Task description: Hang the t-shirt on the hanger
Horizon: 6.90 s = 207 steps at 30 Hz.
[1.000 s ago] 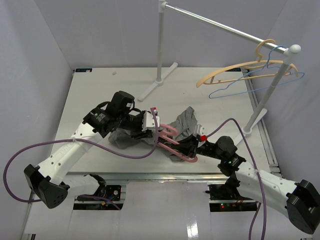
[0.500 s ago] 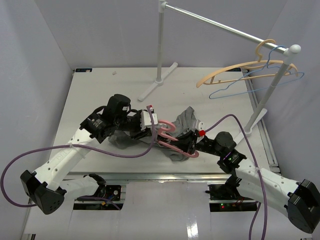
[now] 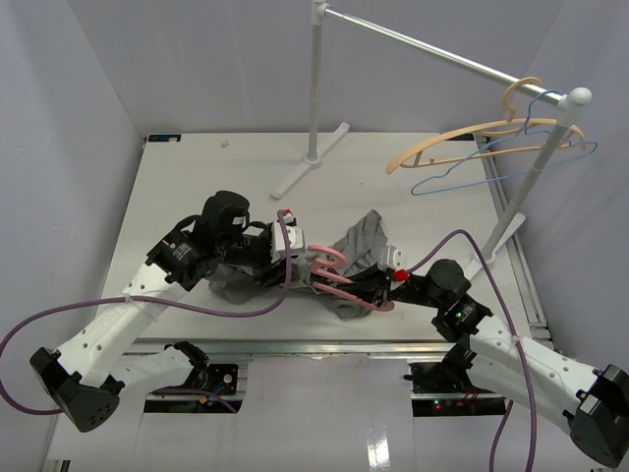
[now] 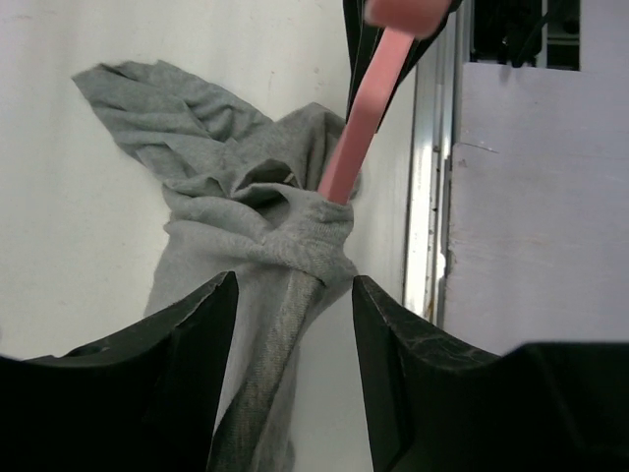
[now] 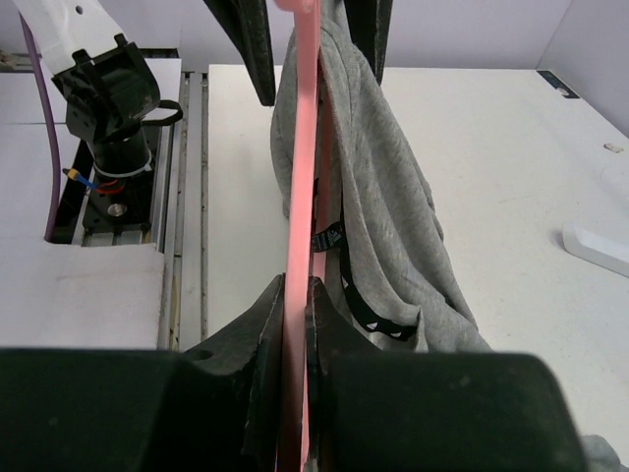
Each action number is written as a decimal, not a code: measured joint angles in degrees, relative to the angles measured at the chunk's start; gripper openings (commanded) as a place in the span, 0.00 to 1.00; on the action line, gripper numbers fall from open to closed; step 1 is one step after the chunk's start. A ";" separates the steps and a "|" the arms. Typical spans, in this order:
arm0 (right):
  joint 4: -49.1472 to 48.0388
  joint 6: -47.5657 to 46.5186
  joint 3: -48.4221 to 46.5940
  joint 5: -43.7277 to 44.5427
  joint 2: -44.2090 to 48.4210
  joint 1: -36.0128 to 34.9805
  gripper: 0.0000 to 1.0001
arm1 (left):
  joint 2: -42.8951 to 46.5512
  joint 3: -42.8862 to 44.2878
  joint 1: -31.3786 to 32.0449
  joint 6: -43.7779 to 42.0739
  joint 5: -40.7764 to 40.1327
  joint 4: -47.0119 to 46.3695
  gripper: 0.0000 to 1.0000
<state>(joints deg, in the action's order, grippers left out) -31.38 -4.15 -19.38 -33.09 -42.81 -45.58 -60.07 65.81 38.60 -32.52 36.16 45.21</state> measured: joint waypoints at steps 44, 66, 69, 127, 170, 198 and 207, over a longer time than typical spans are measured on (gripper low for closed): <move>14.38 -8.14 -5.94 -6.06 1.31 0.41 0.08 | -1.20 1.44 0.40 1.04 0.82 6.00 0.00; 18.40 -9.63 -8.52 -4.55 0.55 -0.03 0.08 | 2.69 -3.62 2.28 -7.59 1.35 2.99 0.00; 18.52 -9.64 -8.49 -4.32 0.48 -0.03 0.08 | 2.21 -3.62 2.27 -7.82 1.33 3.24 0.00; -3.27 27.69 -4.86 42.35 -17.94 -9.43 0.59 | 24.79 -19.33 0.71 32.60 -22.19 -16.44 0.00; 15.42 25.85 -16.87 54.73 -14.05 6.88 0.08 | 21.95 -16.23 0.60 29.80 -17.13 -7.87 0.00; 39.66 1.52 -35.07 6.09 -13.47 -1.77 0.59 | 4.27 -10.82 0.52 25.58 1.62 -14.37 0.00; 37.43 -1.79 -35.29 -1.04 -14.23 -1.80 0.61 | 4.45 -11.14 0.52 25.43 5.74 -14.92 0.00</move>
<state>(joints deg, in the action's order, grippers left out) 6.05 -5.94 -54.66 -34.13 -57.04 -47.37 -55.61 54.68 39.11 -7.09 41.90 30.29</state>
